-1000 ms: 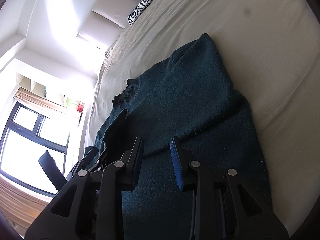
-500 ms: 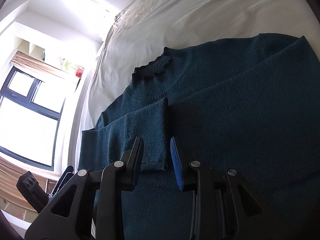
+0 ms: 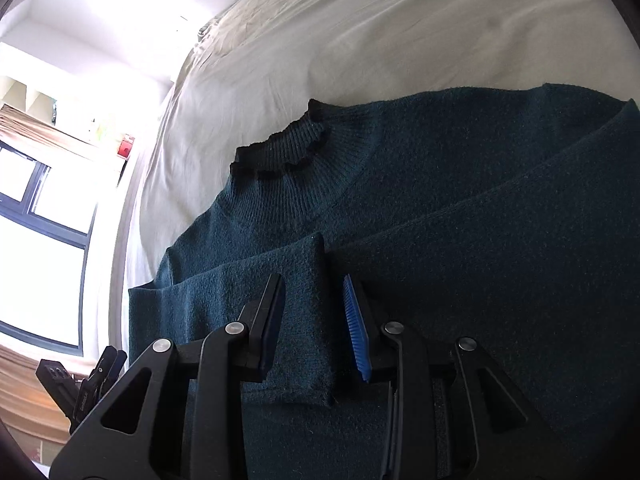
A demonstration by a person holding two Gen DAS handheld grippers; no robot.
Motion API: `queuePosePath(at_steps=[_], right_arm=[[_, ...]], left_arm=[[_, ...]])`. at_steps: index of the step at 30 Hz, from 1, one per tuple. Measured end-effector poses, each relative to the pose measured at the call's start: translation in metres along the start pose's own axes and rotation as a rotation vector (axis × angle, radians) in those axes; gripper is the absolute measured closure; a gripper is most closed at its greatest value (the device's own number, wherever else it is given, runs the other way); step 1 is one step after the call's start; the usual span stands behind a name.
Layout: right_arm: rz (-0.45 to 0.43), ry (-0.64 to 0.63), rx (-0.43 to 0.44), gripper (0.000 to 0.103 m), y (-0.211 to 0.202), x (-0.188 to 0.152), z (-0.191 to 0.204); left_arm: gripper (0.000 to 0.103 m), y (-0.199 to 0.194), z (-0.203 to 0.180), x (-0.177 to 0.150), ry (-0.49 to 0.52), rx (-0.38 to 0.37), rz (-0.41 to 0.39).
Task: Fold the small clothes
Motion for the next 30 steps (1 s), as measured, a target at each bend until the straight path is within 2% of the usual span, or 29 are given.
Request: queuePosePath(at_steps=[2, 6, 7, 8, 9, 17, 21, 24, 30], right_arm=[[0.050, 0.004, 0.018, 0.074, 0.010, -0.007, 0.001], [0.048, -0.018, 0.061, 0.073, 0.015, -0.010, 0.010], [0.047, -0.023, 0.063, 0.077, 0.015, -0.010, 0.010], [0.048, -0.030, 0.058, 0.090, 0.014, -0.010, 0.009], [0.049, -0.036, 0.051, 0.096, 0.016, -0.011, 0.008], [-0.005, -0.080, 0.082, 0.097, -0.025, 0.002, 0.010], [0.020, -0.113, -0.009, 0.097, -0.030, 0.001, -0.015], [-0.012, -0.099, 0.011, 0.097, -0.049, 0.008, -0.027], [-0.020, -0.116, -0.017, 0.097, -0.062, 0.016, -0.042]], left_arm=[[0.025, 0.003, 0.000, -0.002, -0.027, -0.010, 0.010], [0.027, 0.006, 0.000, -0.002, -0.047, -0.018, 0.019], [0.027, 0.007, 0.001, -0.002, -0.051, -0.020, 0.021], [0.028, 0.007, 0.002, -0.001, -0.055, -0.019, 0.021], [0.028, 0.008, 0.003, 0.000, -0.059, -0.016, 0.021], [0.028, 0.019, -0.003, 0.002, -0.068, -0.017, 0.052], [0.035, 0.031, -0.004, 0.002, -0.076, -0.009, 0.087], [0.038, 0.040, -0.008, 0.002, -0.040, 0.008, 0.104], [0.043, 0.078, -0.012, 0.010, 0.010, 0.057, 0.143]])
Point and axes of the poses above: each gripper's, at about its wrist camera, not at the fingertips, and y roughly the way its jaws point, z to its left, x to its top, the point moved 6 cm from there along y, roughly the way its jaws point, and after that the axes turned 15 degrees about -z, right-handed, at the moved point
